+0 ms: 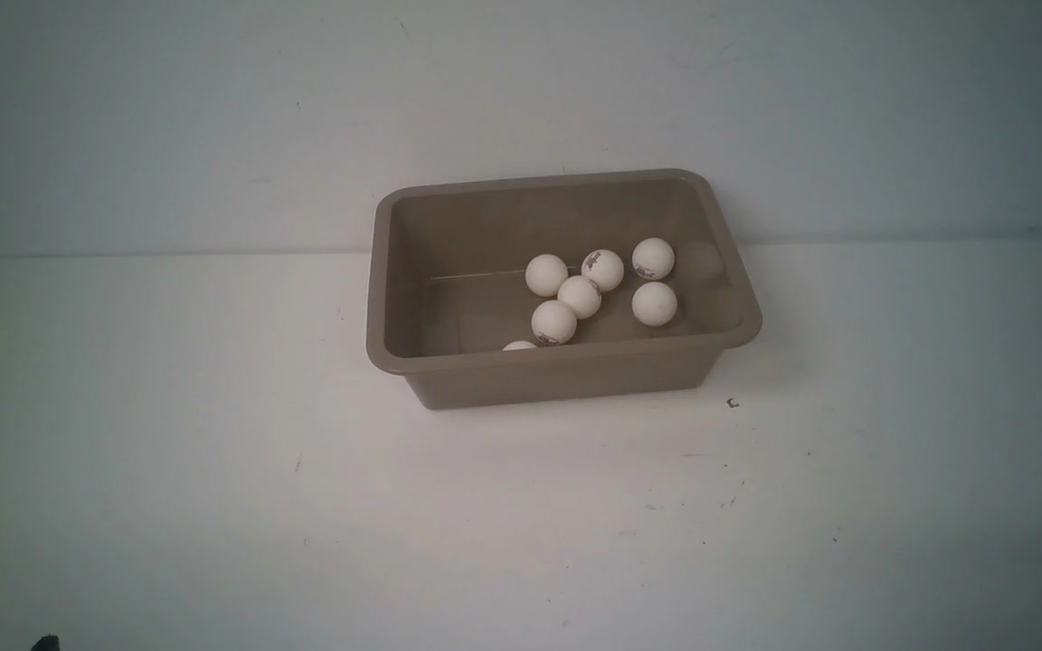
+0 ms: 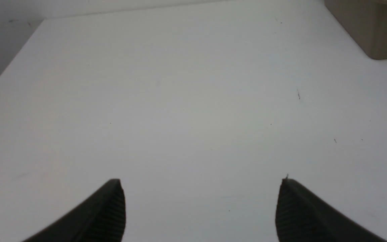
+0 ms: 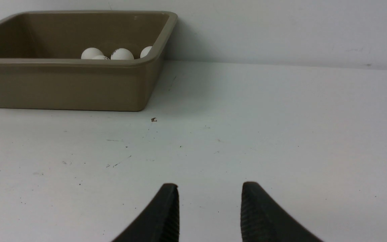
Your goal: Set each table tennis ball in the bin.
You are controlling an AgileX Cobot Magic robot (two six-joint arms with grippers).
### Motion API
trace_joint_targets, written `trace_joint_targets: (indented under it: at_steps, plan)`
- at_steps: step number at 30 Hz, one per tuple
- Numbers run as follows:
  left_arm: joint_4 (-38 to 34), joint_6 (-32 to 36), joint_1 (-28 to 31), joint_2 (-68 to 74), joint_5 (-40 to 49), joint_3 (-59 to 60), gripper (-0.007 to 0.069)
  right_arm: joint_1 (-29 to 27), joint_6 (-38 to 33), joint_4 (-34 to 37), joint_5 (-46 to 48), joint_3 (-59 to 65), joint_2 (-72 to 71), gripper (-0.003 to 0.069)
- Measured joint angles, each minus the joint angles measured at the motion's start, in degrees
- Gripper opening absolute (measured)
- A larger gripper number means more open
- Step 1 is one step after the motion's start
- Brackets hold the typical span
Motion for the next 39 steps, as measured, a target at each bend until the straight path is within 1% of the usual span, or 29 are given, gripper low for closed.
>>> trace_joint_targets:
  at_steps: [12,39]
  plan:
    - [0.4,-0.2,0.0,-10.5,6.2,0.0,0.0542,0.0,0.0,0.0,0.0,0.0,0.0,0.0243]
    - [0.4,-1.1,0.1,-11.0,6.7,-0.1,0.0542,0.0,0.0,0.0,0.0,0.0,0.0,0.0243]
